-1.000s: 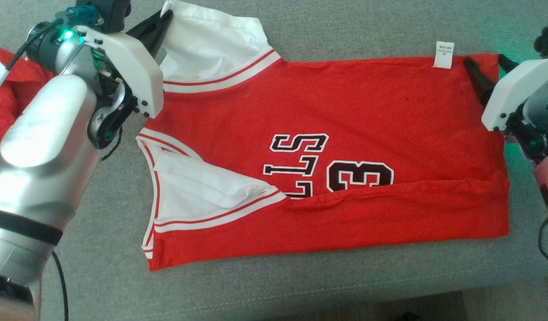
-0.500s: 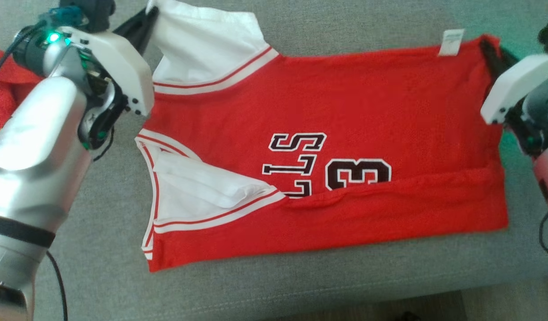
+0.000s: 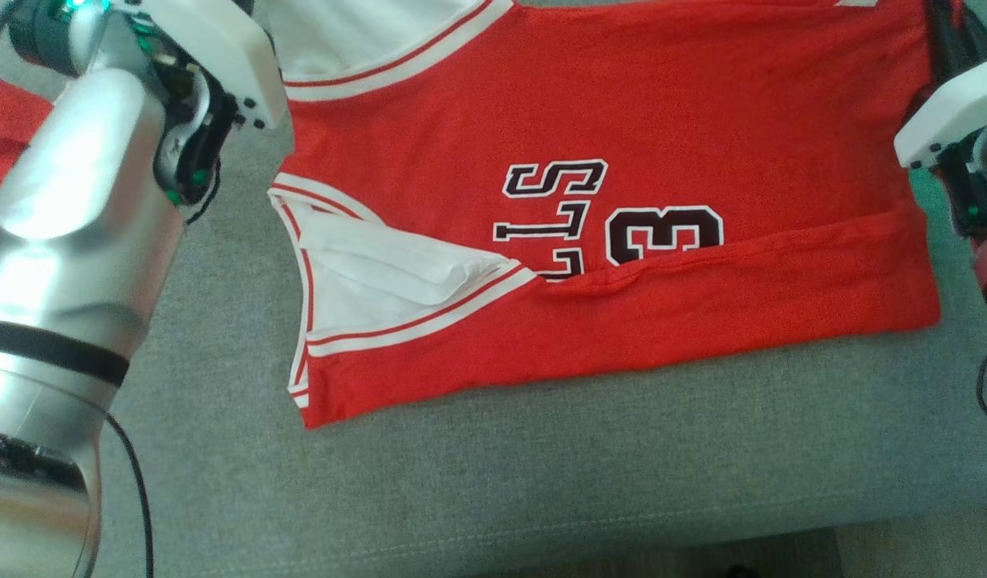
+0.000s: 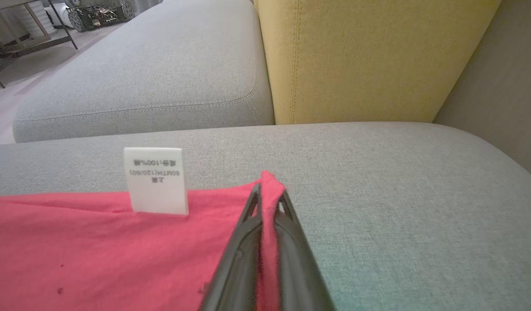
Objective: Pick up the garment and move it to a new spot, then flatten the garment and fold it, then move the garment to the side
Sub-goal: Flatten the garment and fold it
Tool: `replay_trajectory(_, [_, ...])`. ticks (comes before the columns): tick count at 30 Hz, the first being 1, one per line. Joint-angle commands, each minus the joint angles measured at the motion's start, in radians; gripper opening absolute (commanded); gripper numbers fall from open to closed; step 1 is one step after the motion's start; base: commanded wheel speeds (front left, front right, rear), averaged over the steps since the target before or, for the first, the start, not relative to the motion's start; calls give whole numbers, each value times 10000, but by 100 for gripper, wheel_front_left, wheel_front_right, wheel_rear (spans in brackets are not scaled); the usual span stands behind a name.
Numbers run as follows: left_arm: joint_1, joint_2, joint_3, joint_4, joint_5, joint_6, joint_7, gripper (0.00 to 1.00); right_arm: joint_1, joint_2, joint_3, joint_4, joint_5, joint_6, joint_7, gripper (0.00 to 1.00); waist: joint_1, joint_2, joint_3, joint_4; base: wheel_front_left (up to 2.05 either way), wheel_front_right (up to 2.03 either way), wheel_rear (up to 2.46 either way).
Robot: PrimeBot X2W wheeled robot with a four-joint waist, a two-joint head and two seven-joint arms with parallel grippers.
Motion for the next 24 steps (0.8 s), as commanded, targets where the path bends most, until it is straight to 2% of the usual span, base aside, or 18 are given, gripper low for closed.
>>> replay_trajectory(1, [-321, 348, 258, -85, 41, -83, -170, 0, 24, -58, 148, -133, 112, -9, -203, 0, 0, 0, -108, 24, 0, 0, 0])
replay_trajectory(5, [101, 377, -3, -81, 11, -422, -188, 0, 383, -229, 420, -287, 414, -9, -395, 0, 0, 0, -412, 127, 0, 0, 0])
replay_trajectory(10, [963, 683, -159, -719, -209, -605, -41, 0, 1151, -585, 833, -845, 1033, -9, -370, 0, 0, 0, -962, 262, 0, 0, 0])
replay_trajectory(16, [2207, 1369, -411, -2396, -387, -641, 430, 0, 2201, -1261, 1358, -1362, 1697, -9, 111, 0, 0, 0, -1643, 486, 0, 0, 0])
replay_trajectory(24, [3782, 2358, -860, -4708, -555, -389, 1458, 0, 3299, -1882, 1758, -1813, 2358, -9, 675, 0, 0, 0, -2264, 762, 0, 0, 0])
